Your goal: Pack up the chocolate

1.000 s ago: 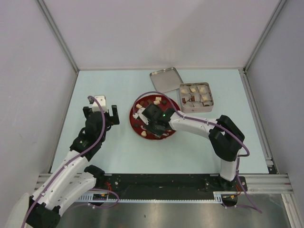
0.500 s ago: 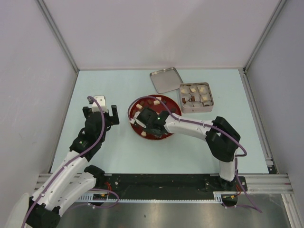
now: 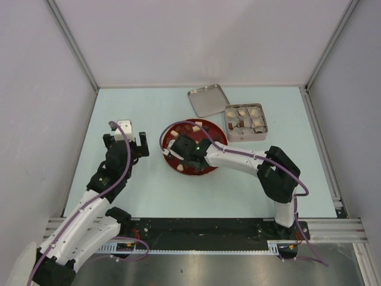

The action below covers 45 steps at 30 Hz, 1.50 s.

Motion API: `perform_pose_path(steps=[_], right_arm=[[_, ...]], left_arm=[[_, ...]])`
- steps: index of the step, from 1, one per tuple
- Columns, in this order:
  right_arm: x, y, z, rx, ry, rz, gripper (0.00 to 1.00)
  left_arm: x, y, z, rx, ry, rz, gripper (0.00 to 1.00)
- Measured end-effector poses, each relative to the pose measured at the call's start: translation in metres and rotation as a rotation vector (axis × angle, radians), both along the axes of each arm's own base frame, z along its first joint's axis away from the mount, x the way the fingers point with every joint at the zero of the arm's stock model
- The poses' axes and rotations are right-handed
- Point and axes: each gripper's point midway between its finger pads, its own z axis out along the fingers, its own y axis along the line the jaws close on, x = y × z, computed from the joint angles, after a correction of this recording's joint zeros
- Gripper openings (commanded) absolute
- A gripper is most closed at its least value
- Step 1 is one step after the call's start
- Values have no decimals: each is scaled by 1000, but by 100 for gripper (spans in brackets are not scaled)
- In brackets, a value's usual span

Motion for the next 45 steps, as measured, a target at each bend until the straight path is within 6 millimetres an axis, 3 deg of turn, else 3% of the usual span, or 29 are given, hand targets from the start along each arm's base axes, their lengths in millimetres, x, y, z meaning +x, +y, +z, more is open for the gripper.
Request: perform_pose_path(steps=[5, 13, 20, 25, 31, 38, 45], right_arm=[[4, -10, 7, 5, 1, -29, 2], [19, -45, 46, 97, -36, -137, 1], [43, -105, 65, 149, -50, -310, 1], [60, -157, 65, 137, -52, -448, 0], [76, -198, 64, 139, -61, -577, 0], [86, -219, 63, 146, -72, -650, 0], [90, -227, 53, 131, -56, -674, 1]], left_arm=[[-1, 0, -2, 1, 2, 0, 100], [-2, 1, -1, 0, -2, 2, 100], [-2, 2, 0, 0, -4, 5, 100], [-2, 2, 0, 1, -5, 7, 100], [-2, 2, 0, 0, -5, 7, 100], [-2, 2, 0, 0, -5, 6, 100], [-2, 2, -2, 1, -3, 6, 100]])
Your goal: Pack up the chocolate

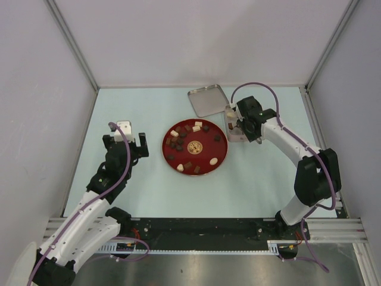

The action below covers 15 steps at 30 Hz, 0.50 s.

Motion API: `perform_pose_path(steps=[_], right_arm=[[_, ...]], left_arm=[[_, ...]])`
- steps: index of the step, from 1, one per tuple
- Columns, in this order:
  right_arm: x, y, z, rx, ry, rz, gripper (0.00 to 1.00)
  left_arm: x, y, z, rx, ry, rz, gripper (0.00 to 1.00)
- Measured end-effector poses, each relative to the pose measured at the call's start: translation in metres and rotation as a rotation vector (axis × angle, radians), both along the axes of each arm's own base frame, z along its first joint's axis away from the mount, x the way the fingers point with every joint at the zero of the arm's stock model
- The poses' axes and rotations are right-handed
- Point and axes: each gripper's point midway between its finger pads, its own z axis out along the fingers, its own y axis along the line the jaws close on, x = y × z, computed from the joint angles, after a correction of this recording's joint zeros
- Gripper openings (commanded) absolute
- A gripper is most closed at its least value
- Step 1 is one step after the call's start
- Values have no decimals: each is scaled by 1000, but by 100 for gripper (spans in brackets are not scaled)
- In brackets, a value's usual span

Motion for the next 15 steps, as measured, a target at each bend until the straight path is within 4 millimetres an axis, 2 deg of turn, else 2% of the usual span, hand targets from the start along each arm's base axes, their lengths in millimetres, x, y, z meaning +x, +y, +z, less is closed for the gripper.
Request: perform_pose_path(steps=[8, 15], right_arm=[[1, -2, -7, 0, 18, -16, 3], [-2, -5, -9, 2, 30, -31, 10]], left_arm=[[0, 0, 0, -1, -4, 0, 100], [0, 0, 0, -1, -3, -1, 100]])
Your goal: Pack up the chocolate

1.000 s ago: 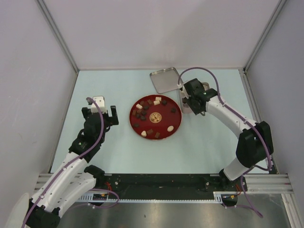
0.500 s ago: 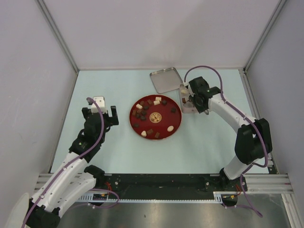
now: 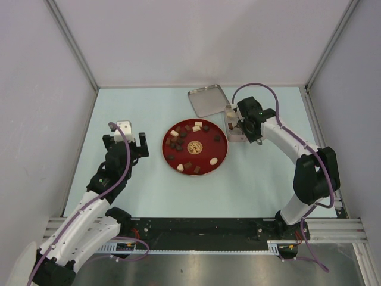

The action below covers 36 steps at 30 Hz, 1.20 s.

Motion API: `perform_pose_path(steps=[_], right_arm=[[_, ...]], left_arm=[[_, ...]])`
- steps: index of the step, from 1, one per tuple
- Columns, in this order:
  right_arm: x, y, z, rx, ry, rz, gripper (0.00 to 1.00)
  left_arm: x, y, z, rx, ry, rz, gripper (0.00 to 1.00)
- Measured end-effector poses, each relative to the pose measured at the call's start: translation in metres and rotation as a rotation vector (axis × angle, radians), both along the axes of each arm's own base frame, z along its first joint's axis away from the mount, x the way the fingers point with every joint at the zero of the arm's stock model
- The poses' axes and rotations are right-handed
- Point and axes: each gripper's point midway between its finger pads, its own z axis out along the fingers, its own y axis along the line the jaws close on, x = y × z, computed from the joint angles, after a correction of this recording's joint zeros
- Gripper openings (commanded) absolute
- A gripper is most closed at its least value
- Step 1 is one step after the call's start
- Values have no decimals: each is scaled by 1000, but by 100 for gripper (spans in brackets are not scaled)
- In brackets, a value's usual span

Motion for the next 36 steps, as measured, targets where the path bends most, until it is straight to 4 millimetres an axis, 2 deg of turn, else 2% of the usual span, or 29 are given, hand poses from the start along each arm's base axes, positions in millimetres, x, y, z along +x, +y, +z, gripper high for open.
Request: perform_pose_path(steps=[9, 28, 36], right_arm=[[-3, -2, -1, -5, 16, -3, 15], [-9, -2, -7, -5, 40, 3, 38], [-9, -3, -7, -5, 39, 2, 41]], left_arm=[[0, 0, 0, 0, 0, 0, 100], [0, 0, 0, 1, 0, -1, 100], [0, 0, 0, 1, -1, -1, 100]])
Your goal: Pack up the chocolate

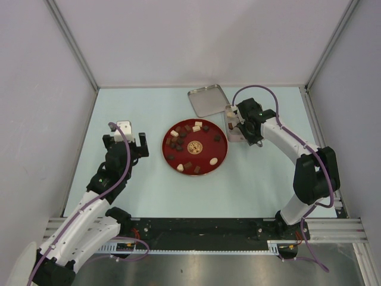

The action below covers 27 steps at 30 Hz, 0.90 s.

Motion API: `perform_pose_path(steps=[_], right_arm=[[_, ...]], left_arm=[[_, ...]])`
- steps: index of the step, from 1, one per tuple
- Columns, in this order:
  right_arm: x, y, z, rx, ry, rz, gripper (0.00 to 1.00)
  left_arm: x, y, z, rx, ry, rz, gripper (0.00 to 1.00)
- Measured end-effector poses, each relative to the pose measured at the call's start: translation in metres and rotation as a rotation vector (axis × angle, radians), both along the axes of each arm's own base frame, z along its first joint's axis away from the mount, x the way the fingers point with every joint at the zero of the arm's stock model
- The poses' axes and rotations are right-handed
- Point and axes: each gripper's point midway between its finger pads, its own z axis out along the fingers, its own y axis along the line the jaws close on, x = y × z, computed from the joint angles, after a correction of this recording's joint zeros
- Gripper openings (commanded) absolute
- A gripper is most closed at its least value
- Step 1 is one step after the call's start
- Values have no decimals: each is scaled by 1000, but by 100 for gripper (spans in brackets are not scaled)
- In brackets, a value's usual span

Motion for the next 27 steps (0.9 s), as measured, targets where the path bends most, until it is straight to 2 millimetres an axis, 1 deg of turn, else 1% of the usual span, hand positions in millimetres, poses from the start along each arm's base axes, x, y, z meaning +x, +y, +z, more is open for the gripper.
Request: perform_pose_path(steps=[7, 10, 14, 17, 21, 23, 27], right_arm=[[0, 0, 0, -2, -2, -1, 41], [0, 0, 4, -2, -13, -2, 41], [-1, 3, 17, 9, -53, 2, 41], [-4, 11, 32, 25, -96, 23, 41], [-14, 35, 49, 50, -142, 96, 42], [-21, 53, 53, 62, -156, 147, 43], [-37, 94, 55, 88, -162, 261, 43]], left_arm=[[0, 0, 0, 0, -1, 0, 100], [0, 0, 0, 0, -1, 0, 100], [0, 0, 0, 0, -1, 0, 100], [0, 0, 0, 0, -1, 0, 100], [0, 0, 0, -1, -1, -1, 100], [0, 0, 0, 0, -1, -1, 100], [0, 0, 0, -1, -1, -1, 100]])
